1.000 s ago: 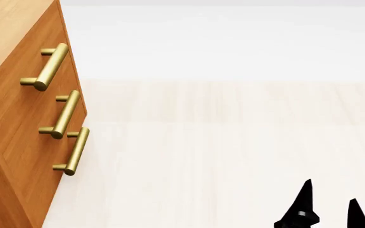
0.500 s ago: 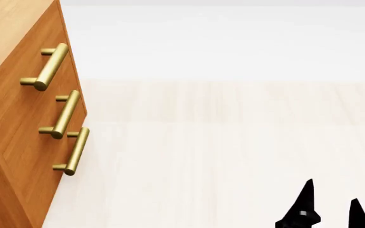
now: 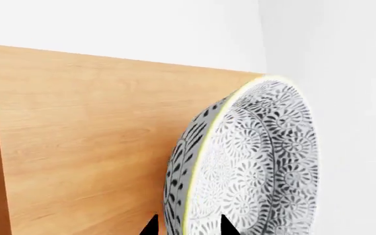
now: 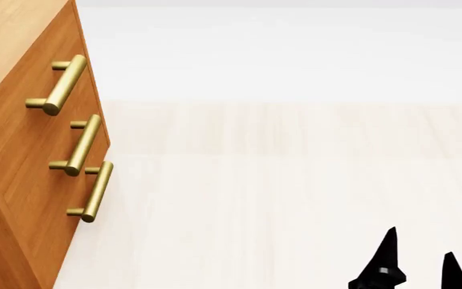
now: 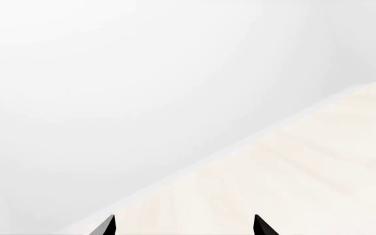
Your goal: Put the bowl on top of the cabinet.
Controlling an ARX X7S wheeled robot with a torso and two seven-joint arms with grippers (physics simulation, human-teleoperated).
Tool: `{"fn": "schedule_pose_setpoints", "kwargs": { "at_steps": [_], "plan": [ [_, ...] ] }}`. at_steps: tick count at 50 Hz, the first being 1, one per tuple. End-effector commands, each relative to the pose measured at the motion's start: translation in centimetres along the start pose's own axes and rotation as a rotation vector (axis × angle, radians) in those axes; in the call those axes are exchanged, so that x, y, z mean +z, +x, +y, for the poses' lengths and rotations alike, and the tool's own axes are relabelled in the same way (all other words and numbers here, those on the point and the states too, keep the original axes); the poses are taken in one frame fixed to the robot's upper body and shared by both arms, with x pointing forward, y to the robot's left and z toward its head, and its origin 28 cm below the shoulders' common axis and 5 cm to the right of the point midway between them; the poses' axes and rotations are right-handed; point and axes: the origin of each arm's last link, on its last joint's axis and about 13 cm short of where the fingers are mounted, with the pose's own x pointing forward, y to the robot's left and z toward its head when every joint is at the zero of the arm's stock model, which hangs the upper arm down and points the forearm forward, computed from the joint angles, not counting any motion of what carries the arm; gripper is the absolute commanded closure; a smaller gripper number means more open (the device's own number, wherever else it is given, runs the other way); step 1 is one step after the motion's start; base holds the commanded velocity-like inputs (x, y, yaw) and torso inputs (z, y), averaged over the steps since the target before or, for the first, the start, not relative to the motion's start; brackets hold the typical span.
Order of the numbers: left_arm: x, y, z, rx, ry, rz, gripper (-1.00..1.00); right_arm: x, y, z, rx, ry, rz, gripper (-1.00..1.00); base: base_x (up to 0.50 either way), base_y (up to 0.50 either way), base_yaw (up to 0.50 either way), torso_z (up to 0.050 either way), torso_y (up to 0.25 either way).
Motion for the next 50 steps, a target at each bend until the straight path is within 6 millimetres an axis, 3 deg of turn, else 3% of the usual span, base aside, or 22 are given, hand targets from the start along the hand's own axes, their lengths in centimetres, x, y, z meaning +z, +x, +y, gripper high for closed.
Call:
{"fn": "schedule_pose_setpoints", "kwargs": {
  "at_steps": [1, 14, 15, 18, 50],
  "plan": [
    [-0.5, -0.6, -0.7, -0.05, 0.034, -0.011, -1.0, -0.1, 0.1, 0.1, 0.033, 0.01, 0.0, -1.0, 0.0, 0.0, 0.0, 0.0, 0.0],
    [-0.7, -1.3, -0.6, -0.055, 0.048, -0.018, -1.0, 0.1, -0.1, 0.1, 0.036, 0.015, -0.008, -1.0, 0.0, 0.0, 0.0, 0.0, 0.0],
    [-0.6, -3.6, -1.1, -0.065, 0.089, -0.068, -1.0, 0.5, -0.5, 0.2, 0.043, 0.017, -0.019, -1.0, 0.0, 0.0, 0.0, 0.0, 0.0],
    [-0.7, -5.0, -1.7, -0.083, 0.111, -0.09, -1.0, 0.6, -0.7, 0.3, 0.05, 0.017, -0.022, -1.0, 0.0, 0.0, 0.0, 0.0, 0.003],
    [-1.4, -9.8, -1.9, -0.106, 0.188, -0.179, -1.0, 1.6, -1.8, 0.6, 0.082, 0.033, -0.049, -1.0, 0.0, 0.0, 0.0, 0.0, 0.0]
  ]
}}
